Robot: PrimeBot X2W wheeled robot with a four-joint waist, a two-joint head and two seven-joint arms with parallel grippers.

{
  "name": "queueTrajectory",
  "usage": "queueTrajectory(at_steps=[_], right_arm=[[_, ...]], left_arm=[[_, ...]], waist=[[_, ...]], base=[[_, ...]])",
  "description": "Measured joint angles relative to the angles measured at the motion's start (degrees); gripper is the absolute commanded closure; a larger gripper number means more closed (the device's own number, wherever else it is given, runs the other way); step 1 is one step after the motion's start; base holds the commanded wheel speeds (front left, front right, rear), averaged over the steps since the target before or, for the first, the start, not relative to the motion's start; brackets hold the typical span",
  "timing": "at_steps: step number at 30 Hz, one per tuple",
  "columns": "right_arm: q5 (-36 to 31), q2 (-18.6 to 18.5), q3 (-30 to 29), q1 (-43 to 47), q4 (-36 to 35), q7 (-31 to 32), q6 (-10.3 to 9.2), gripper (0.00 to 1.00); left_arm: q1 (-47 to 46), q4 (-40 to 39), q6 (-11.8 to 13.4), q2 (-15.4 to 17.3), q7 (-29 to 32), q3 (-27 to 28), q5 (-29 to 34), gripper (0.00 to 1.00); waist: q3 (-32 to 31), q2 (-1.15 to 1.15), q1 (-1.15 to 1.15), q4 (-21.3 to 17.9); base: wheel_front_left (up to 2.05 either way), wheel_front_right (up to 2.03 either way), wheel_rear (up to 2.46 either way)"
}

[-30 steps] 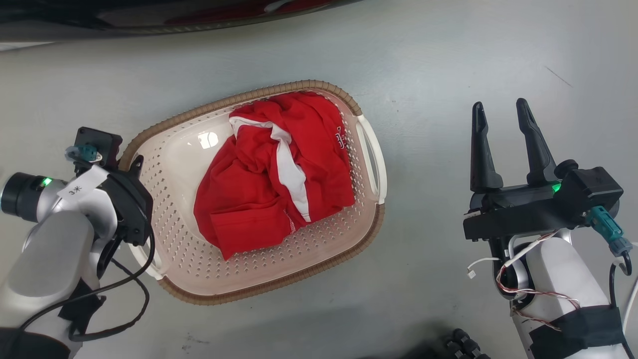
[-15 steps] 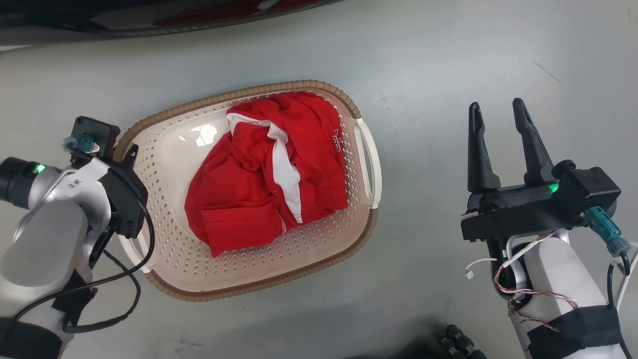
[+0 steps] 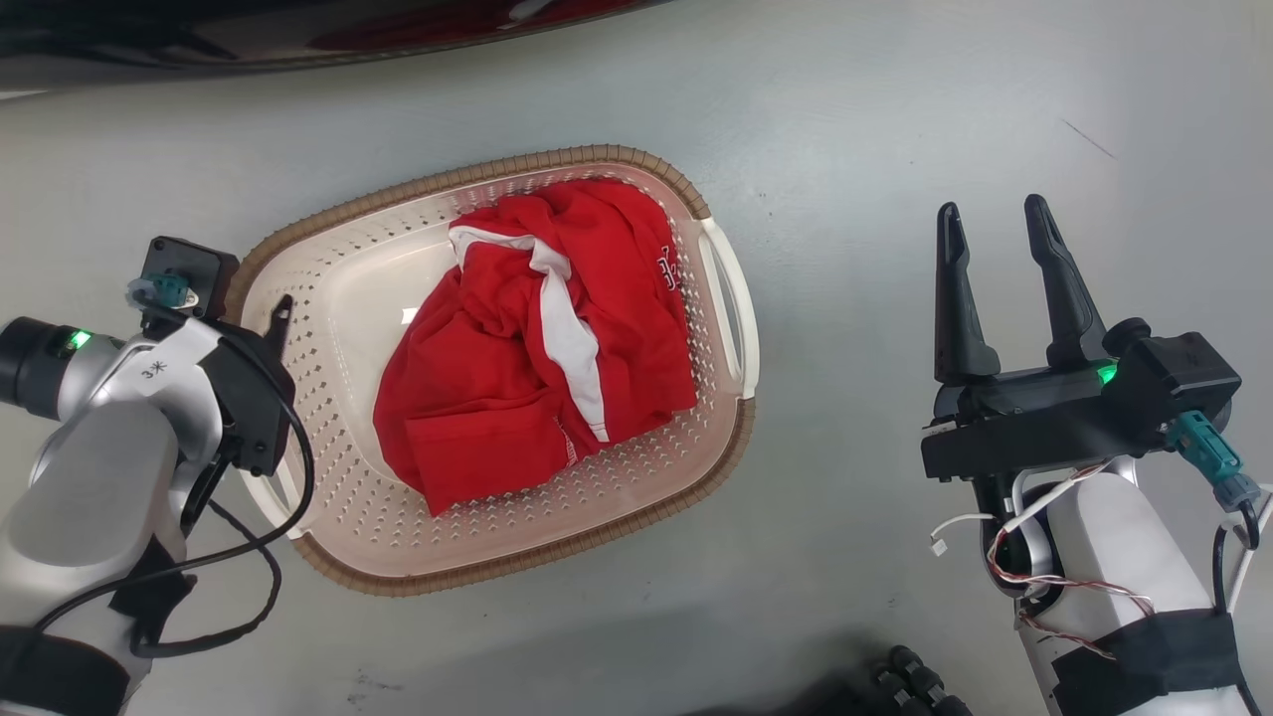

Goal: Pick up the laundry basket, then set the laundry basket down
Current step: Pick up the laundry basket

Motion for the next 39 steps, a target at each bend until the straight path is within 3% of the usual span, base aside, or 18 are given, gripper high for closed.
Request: queueTrajectory(at_steps=[8,13,25,39], right_arm=[[-0.2,0.0,-0.9,0.0,1.0,0.0,0.18,0.0],[-0.4,0.0,-1.3,0.0,1.9,0.0,0.42,0.0],[-1.2,-1.2,-2.9,0.2,4.0,0.0,0.93,0.0],[-3.5,-3.4,-3.0,2.4,5.4,0.0,1.94,0.0]], left_arm=[[-0.3,1.0,0.0,-1.0,-2.8,-0.8,0.0,0.0],[0.0,2.1,0.1,-2.2,-5.9,1.5,-1.8,0.0],[6.2,2.0,4.1,-8.5,-18.3,9.3,-8.9,0.0],[13.5,-5.8,7.7,-11.4,-19.2,10.3,-7.9,0.0]], waist=[[-0.6,0.0,0.0,0.6],[-1.8,0.0,0.0,1.1],[-7.8,0.0,0.0,3.1],[-17.9,0.0,-0.01,6.2]], base=[[0.0,0.0,0.0],[0.0,0.0,0.0],[0.0,0.0,0.0],[0.0,0.0,0.0]])
